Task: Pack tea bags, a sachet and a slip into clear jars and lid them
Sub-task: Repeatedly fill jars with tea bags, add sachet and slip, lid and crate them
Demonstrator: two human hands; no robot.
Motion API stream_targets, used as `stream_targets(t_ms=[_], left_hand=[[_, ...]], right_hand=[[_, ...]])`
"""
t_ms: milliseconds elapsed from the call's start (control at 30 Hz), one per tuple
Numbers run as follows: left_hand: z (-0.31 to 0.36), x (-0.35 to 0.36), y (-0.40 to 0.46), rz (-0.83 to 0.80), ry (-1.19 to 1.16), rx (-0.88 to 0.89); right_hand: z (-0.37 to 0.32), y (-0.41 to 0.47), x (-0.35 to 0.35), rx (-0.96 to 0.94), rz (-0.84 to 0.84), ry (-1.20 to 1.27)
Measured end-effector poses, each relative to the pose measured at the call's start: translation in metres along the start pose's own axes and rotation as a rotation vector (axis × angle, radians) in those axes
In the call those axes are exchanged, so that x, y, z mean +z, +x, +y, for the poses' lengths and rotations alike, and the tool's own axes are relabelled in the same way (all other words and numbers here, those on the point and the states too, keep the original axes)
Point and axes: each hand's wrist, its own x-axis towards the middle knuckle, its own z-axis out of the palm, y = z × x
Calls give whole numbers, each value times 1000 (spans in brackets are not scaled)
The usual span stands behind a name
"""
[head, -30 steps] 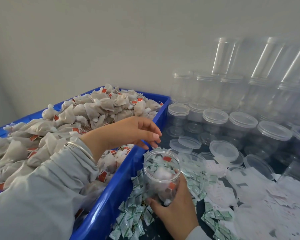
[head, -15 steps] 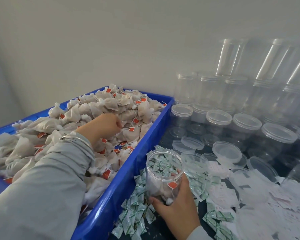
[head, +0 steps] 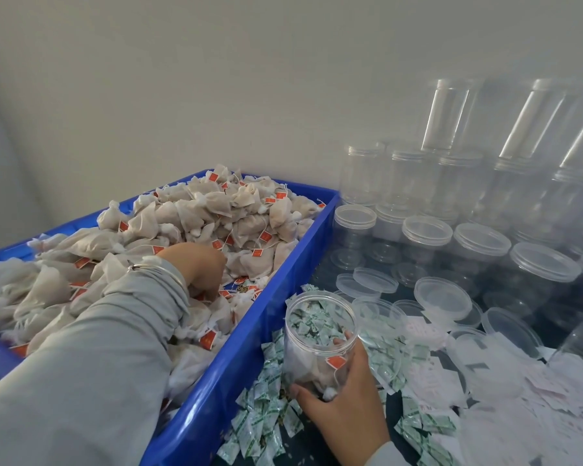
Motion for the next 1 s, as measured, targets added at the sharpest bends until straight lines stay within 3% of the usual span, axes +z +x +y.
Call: stream_targets(t_ms=[267, 433, 533, 667, 867, 1000], left_hand=[[-2, -11, 8, 358, -322, -5], [3, -18, 7, 517, -881, 83], [10, -25, -2, 403, -1370, 249], [19, -31, -20, 183, -1680, 488], [31, -30, -39, -99, -1635, 801], [37, -24, -41, -265, -1504, 893]], right_hand=[[-2, 0, -1, 11, 0, -28], [-1, 0, 1, 27, 5, -38], [0, 1, 3, 38, 4, -41], [2, 1, 3, 46, -1, -44], [2, 1, 3, 49, -1, -22], [0, 0, 2, 39, -10, -37]])
